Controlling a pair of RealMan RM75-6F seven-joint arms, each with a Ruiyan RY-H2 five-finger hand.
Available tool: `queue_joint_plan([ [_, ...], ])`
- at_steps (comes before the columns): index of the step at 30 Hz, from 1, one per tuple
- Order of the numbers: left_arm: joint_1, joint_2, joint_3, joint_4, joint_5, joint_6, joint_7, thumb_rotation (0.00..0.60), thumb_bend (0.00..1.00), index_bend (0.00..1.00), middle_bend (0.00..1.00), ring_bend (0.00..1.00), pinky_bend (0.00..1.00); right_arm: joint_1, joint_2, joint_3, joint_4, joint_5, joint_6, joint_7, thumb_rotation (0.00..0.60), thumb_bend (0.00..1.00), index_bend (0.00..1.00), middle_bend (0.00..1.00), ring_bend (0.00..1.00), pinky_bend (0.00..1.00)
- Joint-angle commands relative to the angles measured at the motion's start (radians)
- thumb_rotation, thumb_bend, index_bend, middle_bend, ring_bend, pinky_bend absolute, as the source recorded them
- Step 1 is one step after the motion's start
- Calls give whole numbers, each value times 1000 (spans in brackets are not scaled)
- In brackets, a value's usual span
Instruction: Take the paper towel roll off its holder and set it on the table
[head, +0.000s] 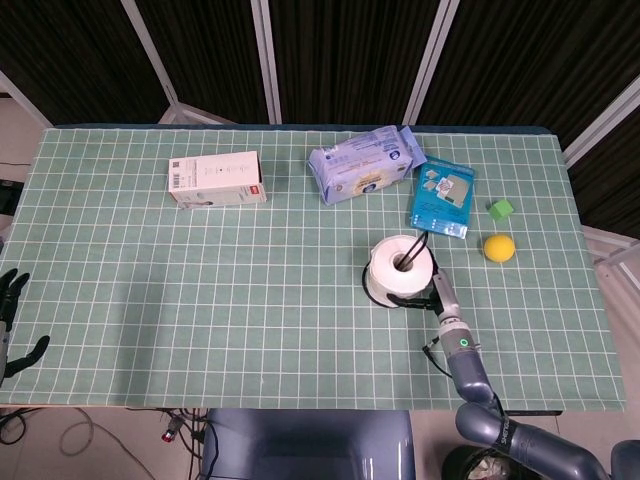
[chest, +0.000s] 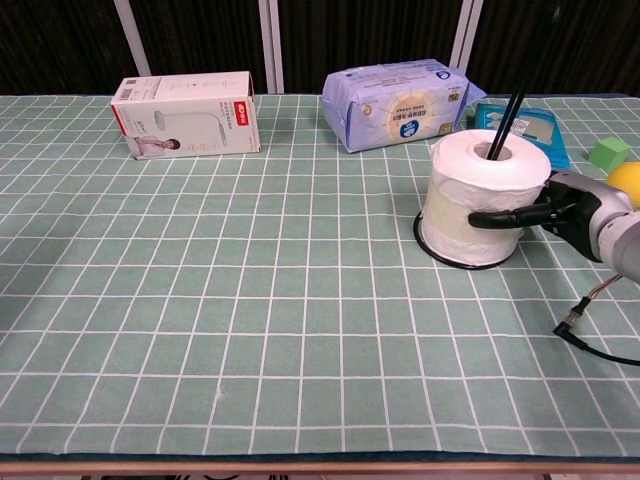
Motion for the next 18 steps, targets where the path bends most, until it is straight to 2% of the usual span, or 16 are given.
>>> queue_joint_plan([
  [1,0,0,0,0,-1,-2,0,600,241,51,0,0,0,-4,-16,16,6,4,19,15,600,0,162,167,186,23],
  [7,-1,0,0,-1,-3,-3,3,600,240,51,0,0,0,-9,-27,26,12,-8,48,14,600,0,232,211,253,54],
  [18,-2,1,2,-6,-6,-7,8,600,241,55,0,0,0,-23,21,48,-73,-39,75,10,600,0,264,233,300,87],
])
